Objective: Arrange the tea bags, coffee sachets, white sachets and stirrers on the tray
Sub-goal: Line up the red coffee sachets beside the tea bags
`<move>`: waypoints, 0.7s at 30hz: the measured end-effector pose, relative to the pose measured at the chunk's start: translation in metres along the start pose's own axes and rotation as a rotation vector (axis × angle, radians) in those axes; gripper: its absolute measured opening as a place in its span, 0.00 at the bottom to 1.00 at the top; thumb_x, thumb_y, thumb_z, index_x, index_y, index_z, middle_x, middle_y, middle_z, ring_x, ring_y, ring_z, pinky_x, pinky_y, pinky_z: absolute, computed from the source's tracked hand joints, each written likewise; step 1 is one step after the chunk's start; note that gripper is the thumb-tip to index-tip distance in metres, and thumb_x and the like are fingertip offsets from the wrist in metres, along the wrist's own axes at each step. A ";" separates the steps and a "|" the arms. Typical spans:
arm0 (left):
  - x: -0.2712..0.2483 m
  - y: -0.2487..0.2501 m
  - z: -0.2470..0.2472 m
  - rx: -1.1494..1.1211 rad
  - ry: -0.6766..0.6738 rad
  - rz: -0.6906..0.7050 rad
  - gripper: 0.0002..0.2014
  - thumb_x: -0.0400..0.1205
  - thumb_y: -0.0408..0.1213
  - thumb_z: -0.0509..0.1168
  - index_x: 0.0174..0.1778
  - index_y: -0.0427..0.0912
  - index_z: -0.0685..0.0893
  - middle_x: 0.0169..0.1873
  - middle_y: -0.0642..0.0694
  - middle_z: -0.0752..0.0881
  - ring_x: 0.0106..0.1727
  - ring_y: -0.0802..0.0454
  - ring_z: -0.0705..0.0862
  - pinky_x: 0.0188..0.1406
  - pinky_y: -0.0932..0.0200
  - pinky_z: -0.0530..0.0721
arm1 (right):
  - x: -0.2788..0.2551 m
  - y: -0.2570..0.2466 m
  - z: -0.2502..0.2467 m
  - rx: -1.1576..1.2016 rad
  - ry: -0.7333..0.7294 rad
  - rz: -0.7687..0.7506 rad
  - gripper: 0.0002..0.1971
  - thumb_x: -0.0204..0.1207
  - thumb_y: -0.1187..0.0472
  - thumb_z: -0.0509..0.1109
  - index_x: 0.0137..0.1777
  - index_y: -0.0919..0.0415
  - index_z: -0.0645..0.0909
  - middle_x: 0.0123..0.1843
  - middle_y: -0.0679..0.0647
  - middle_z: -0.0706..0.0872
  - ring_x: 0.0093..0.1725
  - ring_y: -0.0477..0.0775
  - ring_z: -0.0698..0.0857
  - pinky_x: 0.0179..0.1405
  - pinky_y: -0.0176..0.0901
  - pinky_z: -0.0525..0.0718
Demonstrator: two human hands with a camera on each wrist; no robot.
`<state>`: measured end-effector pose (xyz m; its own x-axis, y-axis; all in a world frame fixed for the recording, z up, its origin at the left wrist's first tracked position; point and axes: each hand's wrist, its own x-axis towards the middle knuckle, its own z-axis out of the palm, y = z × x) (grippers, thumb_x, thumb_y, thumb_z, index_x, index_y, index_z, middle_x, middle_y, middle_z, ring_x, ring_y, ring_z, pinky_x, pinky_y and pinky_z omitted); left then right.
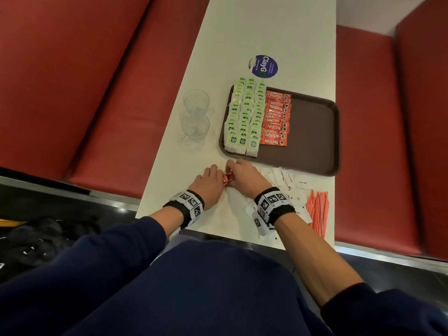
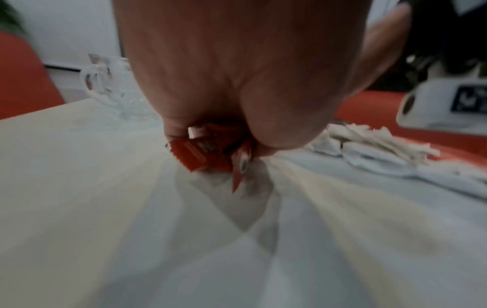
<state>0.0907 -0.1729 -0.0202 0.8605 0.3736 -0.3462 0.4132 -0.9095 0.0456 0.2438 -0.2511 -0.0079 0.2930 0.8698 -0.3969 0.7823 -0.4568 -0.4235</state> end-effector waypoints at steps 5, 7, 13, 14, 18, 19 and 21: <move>0.004 -0.016 -0.010 -0.081 -0.019 0.040 0.11 0.92 0.32 0.54 0.68 0.33 0.72 0.57 0.34 0.80 0.49 0.34 0.84 0.40 0.45 0.77 | -0.001 0.001 -0.022 0.103 0.080 -0.028 0.16 0.78 0.58 0.86 0.63 0.56 0.89 0.56 0.56 0.88 0.57 0.60 0.87 0.60 0.56 0.85; 0.006 -0.025 -0.032 -0.361 -0.068 0.042 0.07 0.94 0.34 0.55 0.66 0.37 0.68 0.52 0.35 0.83 0.42 0.35 0.85 0.39 0.43 0.79 | -0.008 -0.001 -0.047 0.197 0.165 -0.074 0.15 0.78 0.57 0.86 0.63 0.54 0.92 0.51 0.51 0.90 0.51 0.52 0.87 0.58 0.52 0.86; 0.001 -0.044 -0.116 -1.135 -0.101 0.107 0.06 0.96 0.40 0.59 0.56 0.49 0.67 0.38 0.45 0.82 0.30 0.53 0.80 0.29 0.58 0.80 | -0.029 -0.018 -0.133 0.401 0.306 -0.217 0.07 0.80 0.51 0.86 0.56 0.46 0.98 0.49 0.42 0.92 0.48 0.44 0.90 0.51 0.37 0.86; 0.002 -0.044 -0.128 -1.179 -0.120 0.125 0.06 0.97 0.40 0.60 0.57 0.50 0.69 0.36 0.45 0.81 0.30 0.54 0.79 0.28 0.58 0.78 | -0.030 -0.018 -0.144 0.404 0.311 -0.220 0.07 0.79 0.50 0.86 0.55 0.45 0.98 0.49 0.43 0.92 0.49 0.44 0.89 0.52 0.36 0.85; 0.012 -0.039 -0.155 -1.336 -0.164 0.142 0.11 0.96 0.44 0.63 0.65 0.40 0.74 0.35 0.46 0.76 0.31 0.52 0.74 0.26 0.58 0.73 | -0.034 -0.016 -0.178 0.456 0.281 -0.185 0.04 0.81 0.49 0.85 0.52 0.44 0.97 0.50 0.41 0.91 0.53 0.41 0.88 0.51 0.34 0.86; 0.015 -0.037 -0.159 -1.384 -0.166 0.125 0.16 0.95 0.46 0.64 0.67 0.36 0.73 0.36 0.46 0.74 0.32 0.52 0.71 0.25 0.59 0.70 | -0.037 -0.015 -0.186 0.520 0.267 -0.173 0.03 0.82 0.52 0.84 0.51 0.48 0.96 0.49 0.40 0.92 0.51 0.42 0.90 0.49 0.35 0.88; 0.020 -0.033 -0.166 -1.473 -0.164 0.117 0.20 0.94 0.49 0.64 0.69 0.35 0.73 0.35 0.49 0.71 0.31 0.53 0.66 0.24 0.59 0.64 | -0.041 -0.010 -0.200 0.645 0.277 -0.147 0.04 0.85 0.57 0.81 0.52 0.57 0.94 0.47 0.45 0.94 0.46 0.46 0.93 0.47 0.39 0.92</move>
<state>0.1439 -0.1048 0.1269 0.9086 0.1981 -0.3677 0.3538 0.1028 0.9296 0.3339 -0.2450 0.1753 0.4050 0.9072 -0.1136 0.3688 -0.2758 -0.8876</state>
